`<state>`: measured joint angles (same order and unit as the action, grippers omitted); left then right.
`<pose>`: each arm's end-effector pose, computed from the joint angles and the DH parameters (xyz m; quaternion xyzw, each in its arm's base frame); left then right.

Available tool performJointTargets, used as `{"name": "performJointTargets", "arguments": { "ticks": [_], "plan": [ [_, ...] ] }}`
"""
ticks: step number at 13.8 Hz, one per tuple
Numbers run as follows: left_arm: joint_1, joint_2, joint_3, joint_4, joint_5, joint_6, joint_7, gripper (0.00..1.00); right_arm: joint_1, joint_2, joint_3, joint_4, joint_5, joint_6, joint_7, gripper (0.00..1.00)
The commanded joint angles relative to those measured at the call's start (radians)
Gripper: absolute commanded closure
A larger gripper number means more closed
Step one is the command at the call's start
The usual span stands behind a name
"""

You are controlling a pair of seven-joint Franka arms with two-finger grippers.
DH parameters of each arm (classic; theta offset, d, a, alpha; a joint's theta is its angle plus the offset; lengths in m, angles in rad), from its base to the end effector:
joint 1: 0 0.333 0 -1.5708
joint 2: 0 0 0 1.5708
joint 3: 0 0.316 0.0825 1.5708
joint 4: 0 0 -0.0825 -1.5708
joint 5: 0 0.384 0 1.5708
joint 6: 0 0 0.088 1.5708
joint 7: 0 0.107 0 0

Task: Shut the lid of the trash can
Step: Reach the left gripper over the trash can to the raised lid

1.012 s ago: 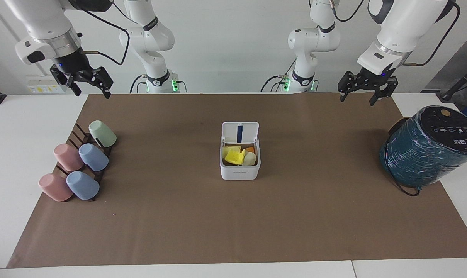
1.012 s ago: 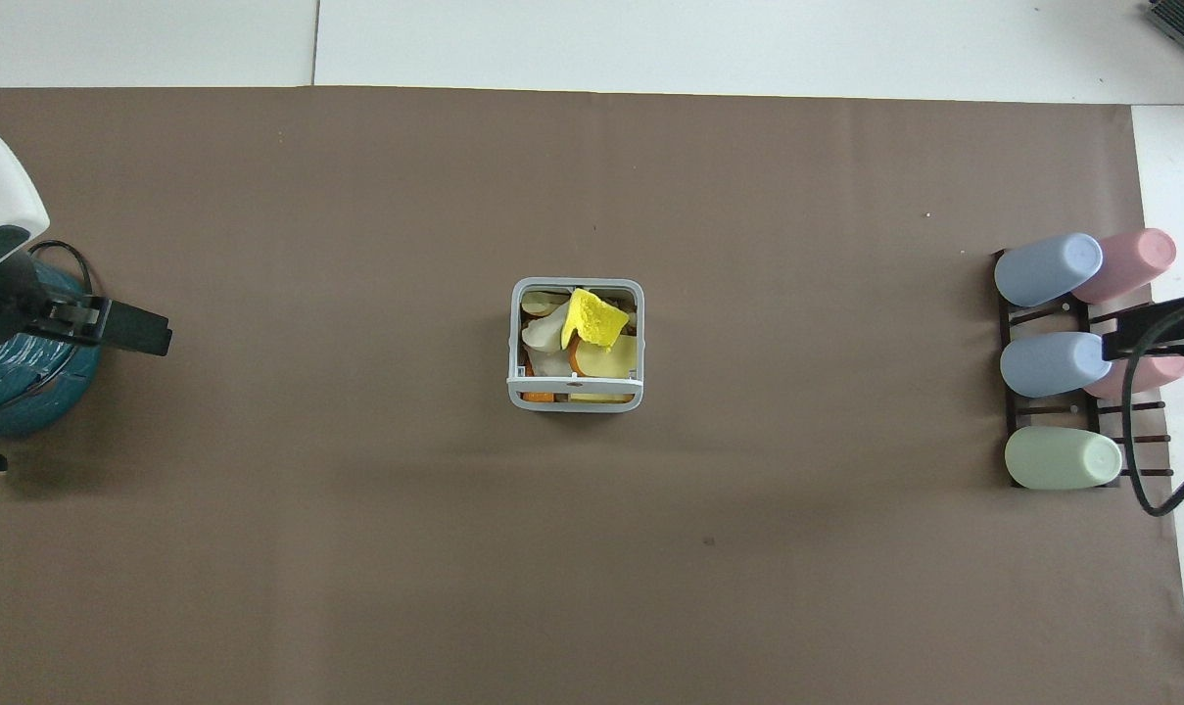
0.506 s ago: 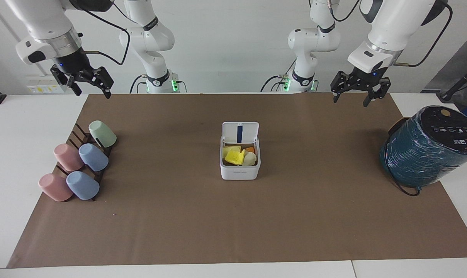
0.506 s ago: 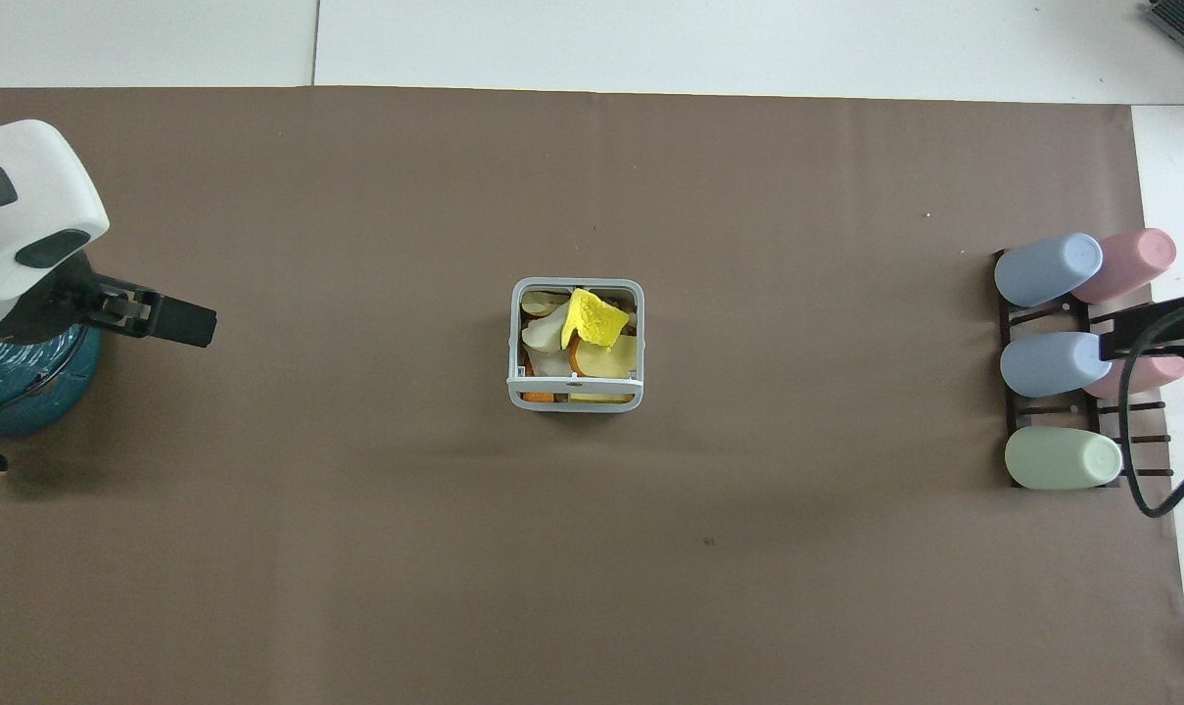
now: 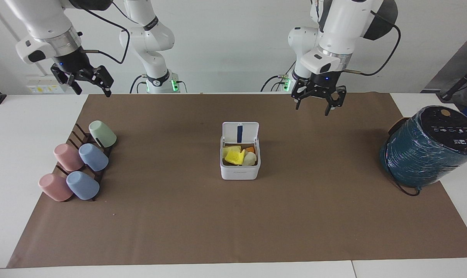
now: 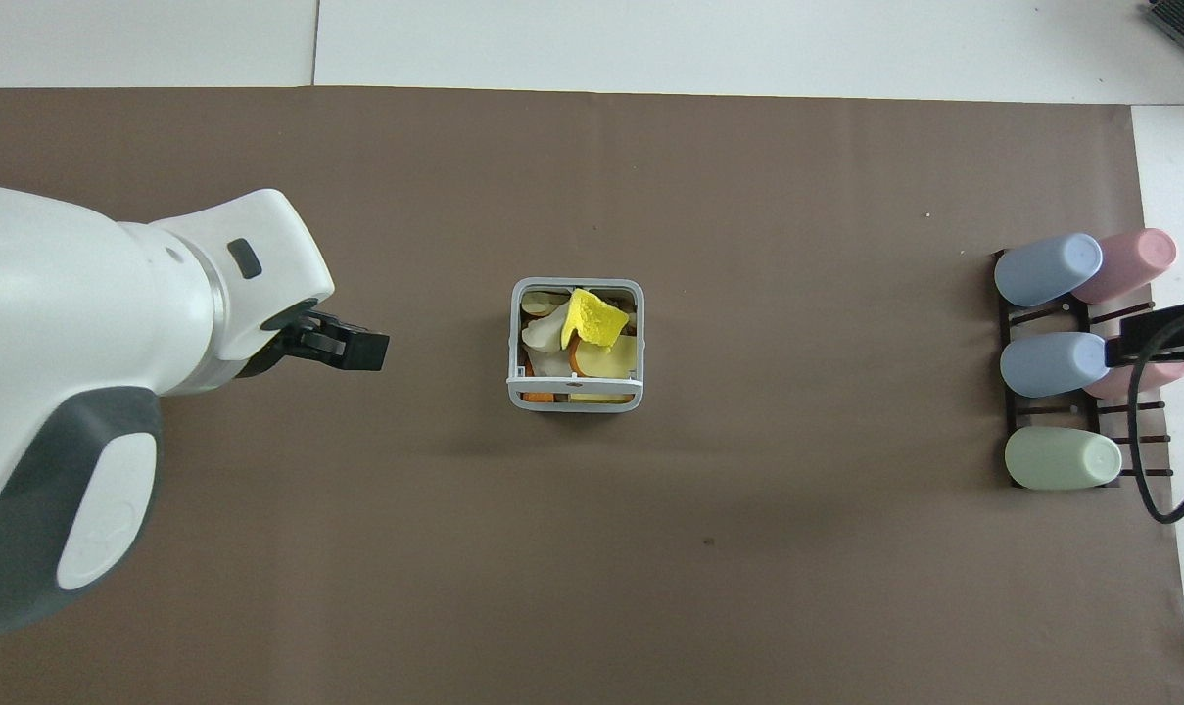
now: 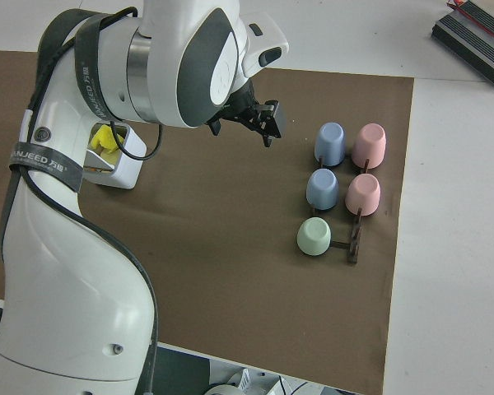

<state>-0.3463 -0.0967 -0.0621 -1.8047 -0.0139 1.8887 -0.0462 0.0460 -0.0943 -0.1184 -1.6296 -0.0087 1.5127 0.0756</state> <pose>0.5030 -0.2203 0.5951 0.9799 -0.1780 0.0870 0.0240 0.5173 -0.0417 0.6421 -0.9972 0.0738 0.0116 0.0012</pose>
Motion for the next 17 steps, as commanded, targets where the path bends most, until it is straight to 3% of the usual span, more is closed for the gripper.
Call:
{"name": "performJointTargets", "arguments": {
  "ticks": [1,3,4,5,6,11,14,17],
  "plan": [
    [-0.081,-0.044,0.016,-0.08,-0.001,0.076,-0.058,0.0,0.011,-0.013,-0.009,-0.007,-0.004,-0.008,0.01,0.0],
    [-0.144,-0.044,0.016,-0.111,-0.001,0.11,-0.148,0.31,0.011,-0.013,-0.009,-0.009,-0.005,-0.005,0.01,0.0],
    [-0.17,-0.044,0.016,-0.134,-0.001,0.144,-0.18,0.57,0.012,-0.013,-0.009,-0.009,-0.005,-0.003,0.01,0.0],
    [-0.193,-0.043,0.015,-0.154,-0.001,0.183,-0.205,0.75,0.011,-0.013,-0.009,-0.009,-0.005,-0.003,0.009,0.0],
    [-0.218,-0.038,0.015,-0.172,-0.001,0.216,-0.233,0.85,0.011,-0.013,-0.009,-0.012,-0.005,-0.003,0.007,0.0],
    [-0.29,0.015,0.016,-0.206,-0.001,0.311,-0.268,0.88,0.011,-0.015,-0.009,-0.015,-0.005,0.013,-0.016,0.0],
    [-0.298,0.046,0.016,-0.206,-0.001,0.387,-0.282,0.95,0.011,-0.015,-0.009,-0.015,-0.005,0.012,-0.016,0.0],
    [-0.298,0.077,0.016,-0.205,-0.001,0.435,-0.287,0.96,0.011,-0.015,-0.009,-0.015,-0.005,0.014,-0.016,0.0]
  ]
}}
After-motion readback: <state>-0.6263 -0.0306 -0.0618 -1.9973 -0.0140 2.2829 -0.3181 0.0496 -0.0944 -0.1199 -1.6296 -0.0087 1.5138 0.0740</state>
